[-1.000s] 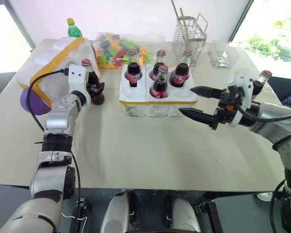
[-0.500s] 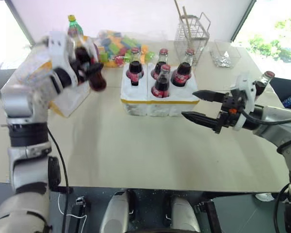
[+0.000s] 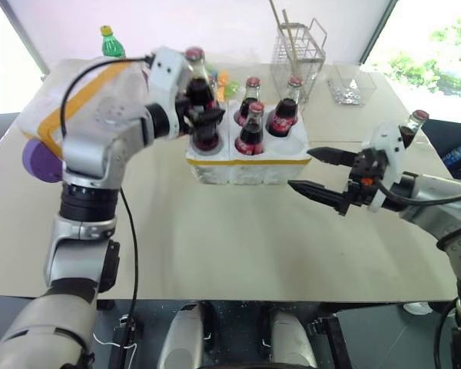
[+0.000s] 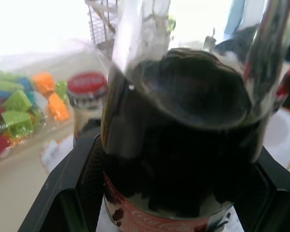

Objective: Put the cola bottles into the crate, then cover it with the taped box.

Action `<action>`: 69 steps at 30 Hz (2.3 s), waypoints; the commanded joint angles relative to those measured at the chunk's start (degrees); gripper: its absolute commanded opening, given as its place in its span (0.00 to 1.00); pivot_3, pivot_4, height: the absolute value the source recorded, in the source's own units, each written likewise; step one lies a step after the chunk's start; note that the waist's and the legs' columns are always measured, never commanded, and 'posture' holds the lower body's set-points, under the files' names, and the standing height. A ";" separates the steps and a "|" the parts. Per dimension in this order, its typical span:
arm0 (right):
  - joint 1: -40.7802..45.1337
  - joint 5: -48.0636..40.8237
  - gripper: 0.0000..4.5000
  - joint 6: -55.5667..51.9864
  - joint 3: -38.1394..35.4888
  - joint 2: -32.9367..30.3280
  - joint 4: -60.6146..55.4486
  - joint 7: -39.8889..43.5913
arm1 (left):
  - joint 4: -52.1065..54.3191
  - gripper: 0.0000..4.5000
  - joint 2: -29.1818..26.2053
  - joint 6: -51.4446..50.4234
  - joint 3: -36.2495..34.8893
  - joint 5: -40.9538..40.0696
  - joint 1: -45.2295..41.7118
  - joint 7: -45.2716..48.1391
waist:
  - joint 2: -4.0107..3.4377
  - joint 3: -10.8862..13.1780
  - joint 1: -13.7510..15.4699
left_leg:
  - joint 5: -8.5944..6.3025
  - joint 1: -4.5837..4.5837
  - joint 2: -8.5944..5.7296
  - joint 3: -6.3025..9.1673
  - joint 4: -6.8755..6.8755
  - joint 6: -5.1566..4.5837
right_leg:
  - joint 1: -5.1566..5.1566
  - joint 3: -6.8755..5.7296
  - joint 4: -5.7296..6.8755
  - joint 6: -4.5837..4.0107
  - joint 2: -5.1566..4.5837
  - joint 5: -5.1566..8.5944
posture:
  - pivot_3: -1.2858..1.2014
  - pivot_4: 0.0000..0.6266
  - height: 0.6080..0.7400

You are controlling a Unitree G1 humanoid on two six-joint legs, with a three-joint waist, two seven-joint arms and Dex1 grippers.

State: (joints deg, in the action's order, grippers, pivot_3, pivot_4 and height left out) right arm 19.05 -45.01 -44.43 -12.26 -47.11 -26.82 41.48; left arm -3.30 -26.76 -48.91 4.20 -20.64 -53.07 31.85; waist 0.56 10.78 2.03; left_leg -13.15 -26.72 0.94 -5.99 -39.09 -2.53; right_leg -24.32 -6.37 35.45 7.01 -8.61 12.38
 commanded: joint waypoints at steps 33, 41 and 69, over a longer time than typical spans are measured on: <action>-14.62 2.88 1.00 1.20 -14.66 0.71 -0.50 -4.43 | 20.98 0.99 -14.76 -6.13 -25.27 -27.69 16.75 17.82 | -0.11 -0.06 0.25 | -0.05 0.21 0.15 0.03 -0.01 -0.03 | 0.23 0.01 0.02 -0.03 -0.06 0.00 | 0.52 0.24 0.97; -13.63 13.52 1.00 8.51 -14.99 5.75 8.16 -14.96 | 26.41 0.99 -16.74 1.18 -12.19 -22.91 26.01 24.16 | -0.15 -0.08 0.25 | -0.20 0.24 0.14 0.03 -0.01 -0.24 | 0.25 0.01 -0.12 -0.23 -0.03 0.12 | 0.52 0.24 0.97; 14.13 26.23 0.89 30.18 -10.43 8.99 55.94 -18.93 | 24.56 1.00 -8.53 7.64 -1.49 -16.96 19.24 22.05 | -0.22 -0.07 -1.33 | -0.01 0.22 0.00 -0.03 0.05 0.00 | 0.24 0.04 -0.05 -0.02 -0.01 0.01 | 0.52 0.24 0.97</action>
State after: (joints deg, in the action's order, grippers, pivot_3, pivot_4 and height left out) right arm 32.30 -19.26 -16.26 -21.20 -37.34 28.16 22.54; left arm 19.23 -35.25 -41.26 3.21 -36.79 -32.53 53.93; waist 0.34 10.71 0.70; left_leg -13.16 -26.51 0.94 -6.02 -39.04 -2.53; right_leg -24.08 -6.33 35.40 7.00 -8.62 12.39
